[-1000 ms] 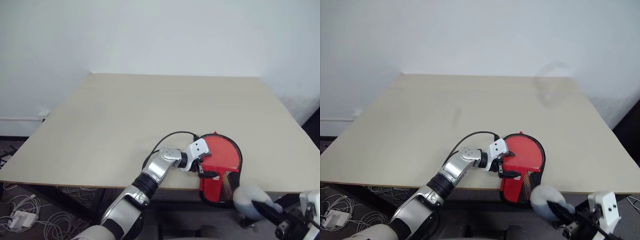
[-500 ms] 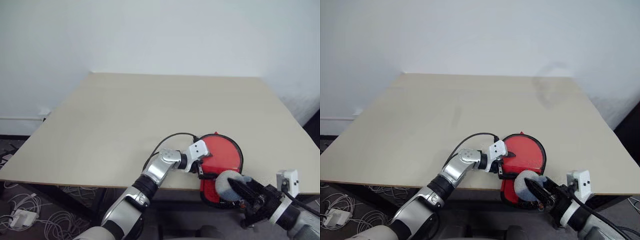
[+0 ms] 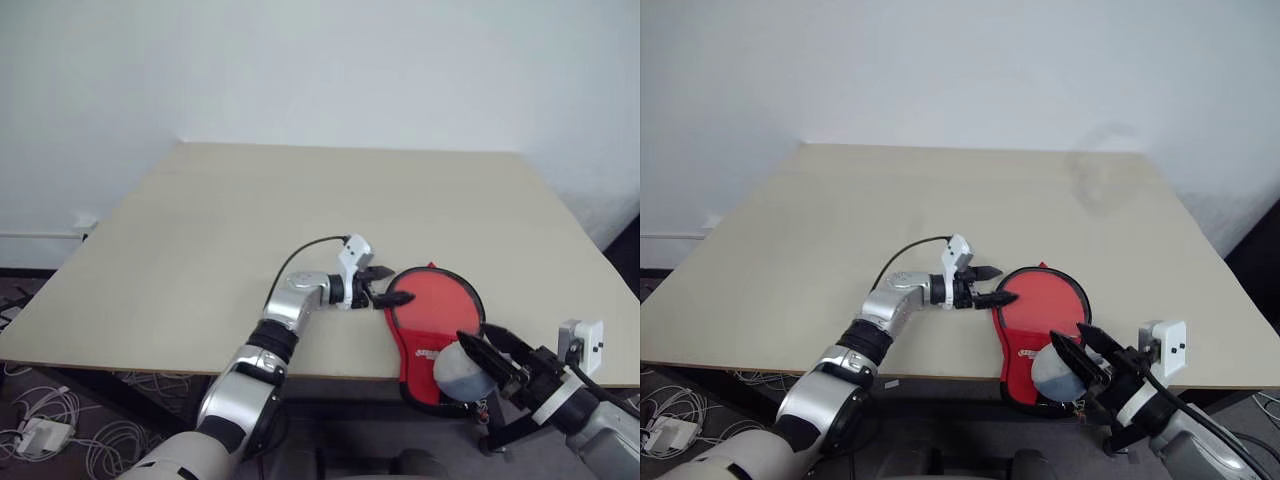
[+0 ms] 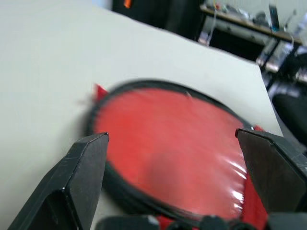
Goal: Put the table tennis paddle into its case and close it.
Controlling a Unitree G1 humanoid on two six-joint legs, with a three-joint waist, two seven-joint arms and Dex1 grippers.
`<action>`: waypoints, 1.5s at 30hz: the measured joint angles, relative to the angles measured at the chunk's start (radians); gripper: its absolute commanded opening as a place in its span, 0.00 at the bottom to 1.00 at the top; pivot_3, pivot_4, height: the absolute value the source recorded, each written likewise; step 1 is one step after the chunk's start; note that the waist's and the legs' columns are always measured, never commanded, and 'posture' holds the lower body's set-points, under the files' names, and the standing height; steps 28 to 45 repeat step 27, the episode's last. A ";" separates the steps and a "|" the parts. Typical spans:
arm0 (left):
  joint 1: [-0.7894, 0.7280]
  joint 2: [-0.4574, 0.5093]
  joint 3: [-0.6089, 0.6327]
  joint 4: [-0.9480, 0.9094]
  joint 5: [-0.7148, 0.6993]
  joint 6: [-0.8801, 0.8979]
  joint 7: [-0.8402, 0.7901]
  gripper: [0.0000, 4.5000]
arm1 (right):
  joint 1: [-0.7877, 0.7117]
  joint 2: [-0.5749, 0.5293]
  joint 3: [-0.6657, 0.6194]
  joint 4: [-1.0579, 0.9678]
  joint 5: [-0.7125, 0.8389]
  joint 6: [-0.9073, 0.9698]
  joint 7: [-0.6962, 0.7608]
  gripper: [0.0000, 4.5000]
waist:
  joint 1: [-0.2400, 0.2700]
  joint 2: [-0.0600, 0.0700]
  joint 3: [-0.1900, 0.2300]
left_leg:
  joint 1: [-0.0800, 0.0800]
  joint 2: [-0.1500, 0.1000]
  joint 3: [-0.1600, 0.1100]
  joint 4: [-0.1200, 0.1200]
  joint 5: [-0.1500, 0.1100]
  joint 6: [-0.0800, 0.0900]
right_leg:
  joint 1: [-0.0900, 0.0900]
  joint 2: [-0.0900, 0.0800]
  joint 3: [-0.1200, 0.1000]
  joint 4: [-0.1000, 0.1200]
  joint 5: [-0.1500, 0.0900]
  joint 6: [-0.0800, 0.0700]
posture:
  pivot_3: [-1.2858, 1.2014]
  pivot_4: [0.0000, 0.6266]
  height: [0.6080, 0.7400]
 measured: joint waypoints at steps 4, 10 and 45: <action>-0.001 0.029 0.020 0.000 -0.028 0.046 -0.061 1.00 | -0.088 0.016 -0.017 0.024 0.006 -0.013 -0.057 0.70 | 0.000 -0.001 0.001 | 0.000 0.000 0.000 0.000 0.000 0.000 | 0.000 0.000 0.000 0.001 0.000 0.000 | 0.52 0.00 0.91; -0.007 0.139 0.043 -0.057 -0.054 0.072 -0.148 1.00 | -0.242 0.046 -0.010 0.054 -0.030 -0.047 -0.137 0.70 | -0.005 -0.002 0.004 | 0.000 0.000 0.001 0.000 0.000 0.000 | -0.001 0.001 0.002 0.007 0.000 0.000 | 0.52 0.00 0.91; 0.209 0.308 0.037 -0.365 -0.078 0.175 -0.188 1.00 | -0.519 0.067 0.083 0.256 -0.124 -0.047 -0.206 0.70 | -0.004 0.001 0.007 | 0.000 0.000 0.001 0.001 0.001 0.000 | -0.001 0.001 0.002 0.008 0.000 0.000 | 0.52 0.00 0.91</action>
